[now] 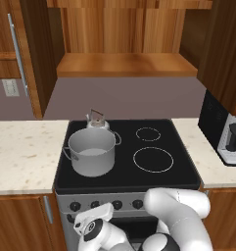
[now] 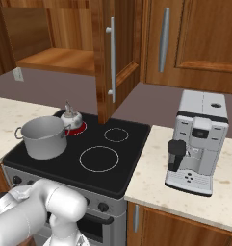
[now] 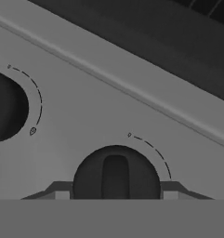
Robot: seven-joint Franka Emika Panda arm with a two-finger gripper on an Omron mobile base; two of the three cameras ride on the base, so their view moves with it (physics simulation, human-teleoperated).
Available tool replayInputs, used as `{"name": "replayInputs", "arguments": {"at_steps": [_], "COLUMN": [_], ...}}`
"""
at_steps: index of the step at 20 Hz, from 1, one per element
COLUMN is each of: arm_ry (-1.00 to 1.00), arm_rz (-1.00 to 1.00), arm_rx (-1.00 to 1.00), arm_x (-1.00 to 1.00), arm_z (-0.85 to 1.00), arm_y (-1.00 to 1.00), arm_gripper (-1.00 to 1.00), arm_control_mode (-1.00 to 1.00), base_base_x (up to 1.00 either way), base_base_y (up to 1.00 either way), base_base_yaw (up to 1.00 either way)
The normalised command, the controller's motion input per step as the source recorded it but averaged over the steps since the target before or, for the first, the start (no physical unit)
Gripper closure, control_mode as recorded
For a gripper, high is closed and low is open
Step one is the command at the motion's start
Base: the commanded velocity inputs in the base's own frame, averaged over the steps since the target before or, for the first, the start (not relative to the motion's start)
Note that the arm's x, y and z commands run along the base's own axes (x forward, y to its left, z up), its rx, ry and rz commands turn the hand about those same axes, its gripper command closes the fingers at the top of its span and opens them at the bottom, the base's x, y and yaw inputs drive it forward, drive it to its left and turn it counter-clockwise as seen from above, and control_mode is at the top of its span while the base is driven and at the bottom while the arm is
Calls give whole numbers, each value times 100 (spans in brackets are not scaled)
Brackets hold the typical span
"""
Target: Pick the kettle from the cabinet and place it on a stove burner. Then pick the pot from the counter and place it on another stove burner. Finally, turn both burners on.
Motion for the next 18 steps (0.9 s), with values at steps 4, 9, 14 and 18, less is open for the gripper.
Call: {"name": "replayInputs", "arguments": {"at_steps": [4, 9, 14, 18], "arm_ry": [1, 0, 0, 0], "arm_rz": [0, 0, 0, 0], "arm_rx": [-8, 0, 0, 0], "arm_x": [0, 0, 0, -1], "arm_z": [0, -3, 0, 0], "arm_y": [0, 0, 0, 0], "arm_gripper": [100, -100, -100, -100], "arm_control_mode": [-100, -100, -100, -100], "base_base_x": [0, 0, 0, 0], "base_base_y": [0, 0, 0, 0], "base_base_yaw": [0, 0, 0, 0]}}
